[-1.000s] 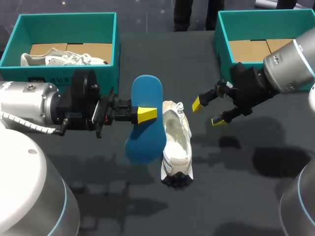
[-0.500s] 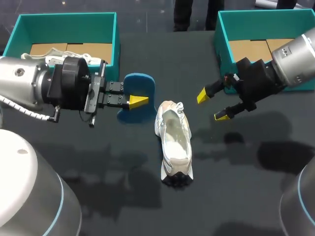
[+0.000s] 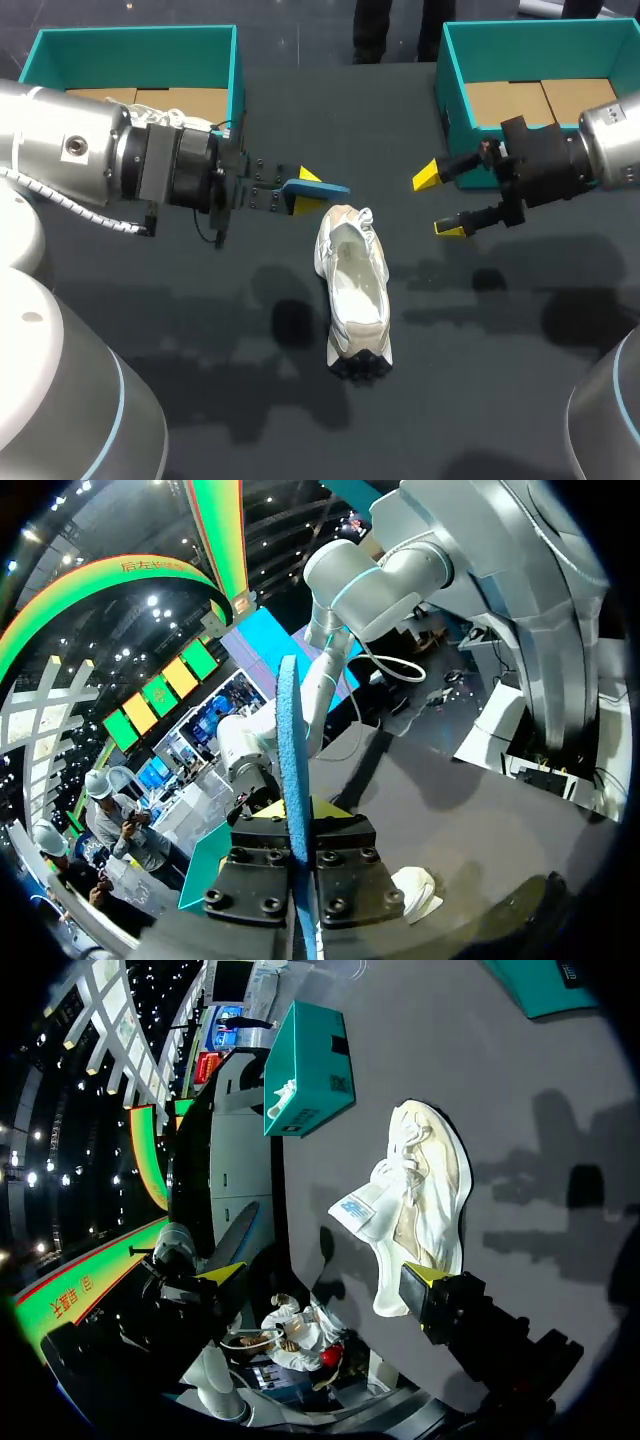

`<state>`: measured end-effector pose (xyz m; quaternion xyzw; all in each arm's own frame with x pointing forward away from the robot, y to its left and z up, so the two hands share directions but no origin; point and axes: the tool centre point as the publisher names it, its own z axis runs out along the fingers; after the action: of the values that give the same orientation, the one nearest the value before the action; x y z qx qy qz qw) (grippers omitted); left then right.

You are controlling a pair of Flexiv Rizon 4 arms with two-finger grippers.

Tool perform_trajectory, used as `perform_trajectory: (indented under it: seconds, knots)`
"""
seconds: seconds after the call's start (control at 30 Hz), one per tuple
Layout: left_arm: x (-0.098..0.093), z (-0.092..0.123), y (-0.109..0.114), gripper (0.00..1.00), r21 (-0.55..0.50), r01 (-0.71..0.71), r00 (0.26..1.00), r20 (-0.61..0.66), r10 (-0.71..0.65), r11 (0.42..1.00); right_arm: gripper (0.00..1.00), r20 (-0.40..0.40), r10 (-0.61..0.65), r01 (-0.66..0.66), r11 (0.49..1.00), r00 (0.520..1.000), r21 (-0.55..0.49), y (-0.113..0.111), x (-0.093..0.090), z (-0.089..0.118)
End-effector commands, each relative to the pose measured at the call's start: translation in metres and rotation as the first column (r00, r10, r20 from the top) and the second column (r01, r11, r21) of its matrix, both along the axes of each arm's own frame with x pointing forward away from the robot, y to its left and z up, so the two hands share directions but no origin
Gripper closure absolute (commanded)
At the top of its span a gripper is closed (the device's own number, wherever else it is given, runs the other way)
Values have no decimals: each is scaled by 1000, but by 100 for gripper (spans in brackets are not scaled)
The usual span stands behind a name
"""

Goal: Take the shoe out of the shoebox, open the shoe tongue, remove and reinsert the insole, then place the shoe into the shoebox

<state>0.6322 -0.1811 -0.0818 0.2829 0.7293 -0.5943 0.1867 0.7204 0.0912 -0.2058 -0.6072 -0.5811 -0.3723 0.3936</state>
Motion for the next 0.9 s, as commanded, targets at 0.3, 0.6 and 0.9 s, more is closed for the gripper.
perform_trajectory:
  seconds: [0.3,0.6,0.9]
  knots:
    - [2,-6,-4,100,16,-5,995,98,4,1000,0,-1,-33,33,999,999,27,0,3,6]
    - [19,-30,-12,100,-44,105,937,340,-84,993,0,-58,-91,98,986,994,135,3,10,33]
    - [22,-30,-17,100,-17,137,904,411,-118,990,0,-82,-99,114,975,992,190,4,11,40]
